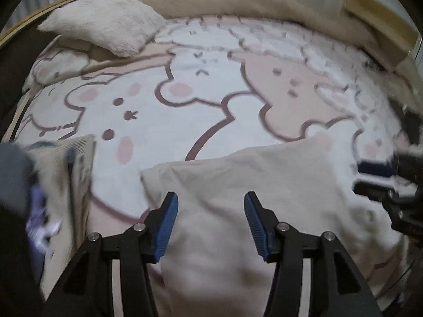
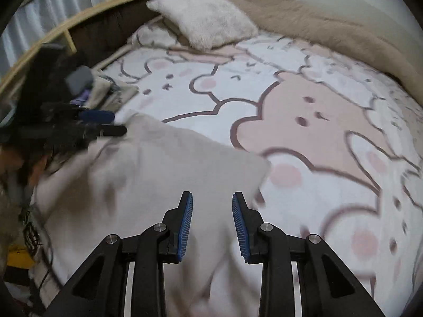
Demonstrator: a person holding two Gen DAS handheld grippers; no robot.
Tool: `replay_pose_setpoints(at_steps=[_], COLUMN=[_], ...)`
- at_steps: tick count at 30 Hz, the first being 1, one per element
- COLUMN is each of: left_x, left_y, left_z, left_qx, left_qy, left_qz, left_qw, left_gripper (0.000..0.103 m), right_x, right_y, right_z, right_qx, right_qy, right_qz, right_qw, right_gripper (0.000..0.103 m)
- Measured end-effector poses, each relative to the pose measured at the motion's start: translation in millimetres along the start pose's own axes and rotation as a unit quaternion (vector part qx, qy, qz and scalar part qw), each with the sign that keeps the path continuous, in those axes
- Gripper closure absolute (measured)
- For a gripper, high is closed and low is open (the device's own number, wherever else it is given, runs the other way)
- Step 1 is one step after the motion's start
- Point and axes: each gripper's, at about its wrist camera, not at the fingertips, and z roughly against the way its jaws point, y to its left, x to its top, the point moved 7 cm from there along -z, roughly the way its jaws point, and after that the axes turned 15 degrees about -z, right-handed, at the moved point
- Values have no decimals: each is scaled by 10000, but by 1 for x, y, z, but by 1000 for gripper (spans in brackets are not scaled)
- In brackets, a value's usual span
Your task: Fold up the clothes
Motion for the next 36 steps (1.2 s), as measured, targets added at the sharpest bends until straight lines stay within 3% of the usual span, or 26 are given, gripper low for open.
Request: replay_pose_setpoints(at_steps=[3,6,9,11,14,17,19,21,24,27,31,33,36], left_x=[0,6,16,16,17,10,-1,-20,-64,-108,-150,-154,-155], left_y=[21,55,89,104,101,71,41,8,-34,-58,-45,-36,-47], left_z=[-39,-59,-71,-75,-50,-5,26,52,69,66,43,48,78], left_qx=[160,355,675,719,624,604,612,571,418,468,838,1014,1372], left_qy=[307,195,71,103,-133,-418,-576,-668,-498,-184,140,-77,-608], left_qz=[138,400,637,852,909,387,-140,-689,-1225,-1600,-1494,-1389,-1826], left_qw=[9993,9984,9957,9937,9938,9965,9964,9937,9903,9858,9851,9851,9717], left_gripper=[51,51,51,51,51,49,40,37,37,37,35,35,36], right_x=[8,12,16,19,12,-16,-43,-74,-131,-171,-189,-189,-188], right_y=[1,-11,-35,-54,-69,-46,-20,9,50,59,31,15,12], right_z=[-44,-82,-75,-67,-48,-19,-3,8,19,25,42,53,82], right_qx=[-122,-437,-44,-229,-667,-458,-204,138,567,405,177,37,-673], right_qy=[238,315,104,-19,-24,-6,76,201,525,553,376,273,-453], right_qz=[145,195,-302,-539,-701,-283,101,404,853,1210,798,464,740], right_qw=[9995,9984,9995,9983,9953,9985,9997,9989,9934,9903,9959,9985,9940], right_gripper=[72,72,75,75,75,75,75,75,75,75,75,75,75])
